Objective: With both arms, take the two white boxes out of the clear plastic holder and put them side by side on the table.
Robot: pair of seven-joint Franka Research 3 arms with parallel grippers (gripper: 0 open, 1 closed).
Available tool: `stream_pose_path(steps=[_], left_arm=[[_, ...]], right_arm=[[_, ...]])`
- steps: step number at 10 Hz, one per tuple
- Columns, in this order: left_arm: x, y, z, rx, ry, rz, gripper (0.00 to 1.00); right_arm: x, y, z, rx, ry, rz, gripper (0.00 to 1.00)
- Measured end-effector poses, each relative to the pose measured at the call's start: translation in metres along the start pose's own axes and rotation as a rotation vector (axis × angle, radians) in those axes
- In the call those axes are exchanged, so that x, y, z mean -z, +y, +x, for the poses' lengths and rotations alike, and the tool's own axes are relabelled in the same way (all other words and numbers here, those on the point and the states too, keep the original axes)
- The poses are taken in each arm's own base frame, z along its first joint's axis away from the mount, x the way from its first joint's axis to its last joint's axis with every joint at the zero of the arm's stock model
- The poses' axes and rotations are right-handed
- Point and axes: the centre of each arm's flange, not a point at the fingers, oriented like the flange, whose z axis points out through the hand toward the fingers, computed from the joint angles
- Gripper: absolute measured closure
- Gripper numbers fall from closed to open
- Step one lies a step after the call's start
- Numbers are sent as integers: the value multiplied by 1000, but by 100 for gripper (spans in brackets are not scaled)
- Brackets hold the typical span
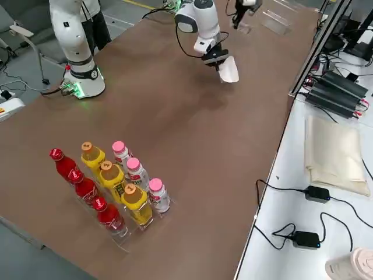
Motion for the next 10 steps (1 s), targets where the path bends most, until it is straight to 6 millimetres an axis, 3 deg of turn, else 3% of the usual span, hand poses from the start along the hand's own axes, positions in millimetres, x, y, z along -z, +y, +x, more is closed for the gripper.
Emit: stream_pose_path(steps=[2,5,7,8,10], left_arm=[[-22,60,-24,-14,6,-66,98],[-60,112,-27,2,27,-119,98],[-66,156,-34,34,63,-194,98],[-69,172,-40,56,76,-229,98],[-75,183,-40,104,98,-259,96]], right_arm=[[2,1,24,-150,31,2,98],[2,-2,45,-319,63,14,98],[-10,-5,65,-475,116,26,98],[-16,-8,74,-542,152,58,98],[-28,-9,81,-661,197,113,98]])
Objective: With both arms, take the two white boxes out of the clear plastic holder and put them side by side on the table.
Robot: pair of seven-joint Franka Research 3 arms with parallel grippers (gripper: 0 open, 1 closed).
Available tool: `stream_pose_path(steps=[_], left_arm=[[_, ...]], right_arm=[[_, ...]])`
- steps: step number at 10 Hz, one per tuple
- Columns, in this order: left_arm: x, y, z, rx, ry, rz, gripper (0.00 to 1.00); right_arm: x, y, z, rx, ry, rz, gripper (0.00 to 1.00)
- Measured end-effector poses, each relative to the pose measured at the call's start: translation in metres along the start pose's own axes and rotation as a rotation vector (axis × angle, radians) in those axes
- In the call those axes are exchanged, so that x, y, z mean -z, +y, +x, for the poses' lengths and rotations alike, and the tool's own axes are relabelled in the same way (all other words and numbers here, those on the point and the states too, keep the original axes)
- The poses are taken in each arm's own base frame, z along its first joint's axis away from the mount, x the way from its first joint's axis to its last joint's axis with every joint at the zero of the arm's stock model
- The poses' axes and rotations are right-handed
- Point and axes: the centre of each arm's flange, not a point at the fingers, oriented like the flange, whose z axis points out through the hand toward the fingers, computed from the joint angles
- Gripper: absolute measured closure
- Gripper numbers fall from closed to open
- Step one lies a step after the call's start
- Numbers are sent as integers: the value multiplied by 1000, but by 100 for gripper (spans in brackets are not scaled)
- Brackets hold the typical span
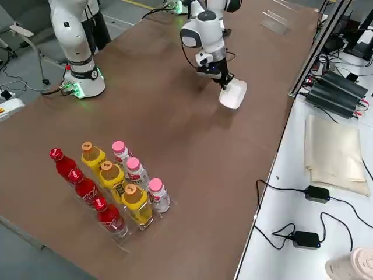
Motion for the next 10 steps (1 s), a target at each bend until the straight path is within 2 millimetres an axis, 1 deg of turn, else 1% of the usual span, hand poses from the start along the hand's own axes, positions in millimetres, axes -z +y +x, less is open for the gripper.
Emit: stream_pose_path(steps=[1,2,3,4,5,6,7,8,9,10], left_arm=[[-2,2,2,16,20,-30,95],[-4,2,5,25,35,-45,85],[-4,1,8,46,41,-51,69],[0,0,15,77,49,-58,55],[10,-5,27,109,64,-69,40],[29,-18,49,150,81,-77,26],[57,-40,75,196,87,-75,11],[92,-69,102,238,84,-65,0],[131,-104,126,271,79,-41,0],[169,-146,147,297,65,4,0]], right_arm=[[-9,3,1,-28,16,8,98],[-20,9,-1,-36,32,8,98],[-29,13,-4,-36,46,13,98],[-34,15,-5,-34,53,25,98],[-35,16,-6,-32,54,31,98],[-35,16,-8,-30,53,32,98],[-36,18,-11,-25,53,29,98],[-39,23,-14,-24,55,24,98],[-44,29,-19,-31,60,19,98],[-48,35,-23,-34,65,15,98]])
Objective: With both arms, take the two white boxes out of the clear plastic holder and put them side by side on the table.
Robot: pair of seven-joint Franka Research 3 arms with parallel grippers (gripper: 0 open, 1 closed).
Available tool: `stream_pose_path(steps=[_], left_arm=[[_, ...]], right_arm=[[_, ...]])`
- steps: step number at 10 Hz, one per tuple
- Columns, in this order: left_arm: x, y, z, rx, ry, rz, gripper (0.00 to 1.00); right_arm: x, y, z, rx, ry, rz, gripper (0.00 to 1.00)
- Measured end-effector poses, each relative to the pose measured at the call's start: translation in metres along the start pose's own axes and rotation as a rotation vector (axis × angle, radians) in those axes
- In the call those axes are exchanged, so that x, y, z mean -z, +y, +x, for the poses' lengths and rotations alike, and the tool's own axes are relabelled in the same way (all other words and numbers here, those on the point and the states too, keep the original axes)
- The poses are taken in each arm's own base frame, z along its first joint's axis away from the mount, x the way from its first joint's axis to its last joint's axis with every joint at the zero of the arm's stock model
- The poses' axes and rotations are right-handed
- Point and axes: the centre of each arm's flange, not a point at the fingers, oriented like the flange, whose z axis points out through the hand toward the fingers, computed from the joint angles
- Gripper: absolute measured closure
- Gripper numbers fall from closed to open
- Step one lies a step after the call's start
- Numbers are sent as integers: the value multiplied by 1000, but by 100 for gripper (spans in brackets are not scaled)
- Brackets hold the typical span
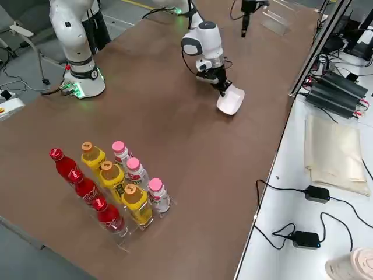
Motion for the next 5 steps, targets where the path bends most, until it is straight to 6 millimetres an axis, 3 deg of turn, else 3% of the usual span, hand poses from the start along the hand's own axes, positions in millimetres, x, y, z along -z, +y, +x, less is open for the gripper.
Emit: stream_pose_path(steps=[3,5], left_arm=[[90,-102,78,59,-12,29,0],[122,-135,91,95,6,77,0]], right_arm=[[-4,6,-6,0,3,-2,97],[-3,5,-7,0,3,1,95]])
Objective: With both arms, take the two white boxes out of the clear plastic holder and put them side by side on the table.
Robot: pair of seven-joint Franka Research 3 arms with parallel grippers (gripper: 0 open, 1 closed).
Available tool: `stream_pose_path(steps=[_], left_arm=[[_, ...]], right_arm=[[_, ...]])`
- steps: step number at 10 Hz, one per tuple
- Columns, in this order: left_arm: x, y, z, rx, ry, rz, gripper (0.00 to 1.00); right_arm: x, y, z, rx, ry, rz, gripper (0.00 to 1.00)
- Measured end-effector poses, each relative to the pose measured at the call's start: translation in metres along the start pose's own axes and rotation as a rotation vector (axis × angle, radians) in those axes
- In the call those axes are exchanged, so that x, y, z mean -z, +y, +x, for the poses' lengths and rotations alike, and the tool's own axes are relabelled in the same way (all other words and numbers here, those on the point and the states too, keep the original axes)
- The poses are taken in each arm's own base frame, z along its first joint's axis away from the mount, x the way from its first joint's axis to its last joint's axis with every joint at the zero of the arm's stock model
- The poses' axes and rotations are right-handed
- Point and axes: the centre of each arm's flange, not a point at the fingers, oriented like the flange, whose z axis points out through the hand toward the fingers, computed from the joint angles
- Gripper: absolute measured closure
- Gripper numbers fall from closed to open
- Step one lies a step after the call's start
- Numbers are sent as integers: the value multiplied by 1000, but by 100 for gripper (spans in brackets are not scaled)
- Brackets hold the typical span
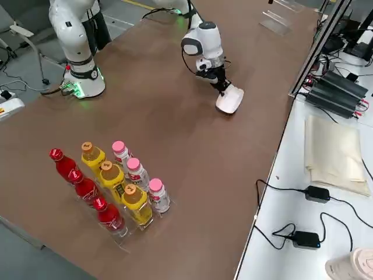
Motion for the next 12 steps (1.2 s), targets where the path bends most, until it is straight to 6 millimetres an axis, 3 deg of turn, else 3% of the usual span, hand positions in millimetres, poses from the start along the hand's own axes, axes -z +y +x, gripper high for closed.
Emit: stream_pose_path(steps=[2,5,6,9,12], left_arm=[[12,-28,8,2,9,85,0],[5,-77,37,-36,-43,134,0],[12,-99,48,-67,-67,120,0],[60,-164,68,-163,-59,64,0],[100,-199,40,-266,-36,84,0]], right_arm=[[1,-1,-1,-1,-2,3,89],[3,-5,-1,-3,-3,9,75],[4,-6,-2,-2,-7,11,71],[24,-14,-17,90,-43,-36,57],[59,-17,-32,395,-125,-162,15]])
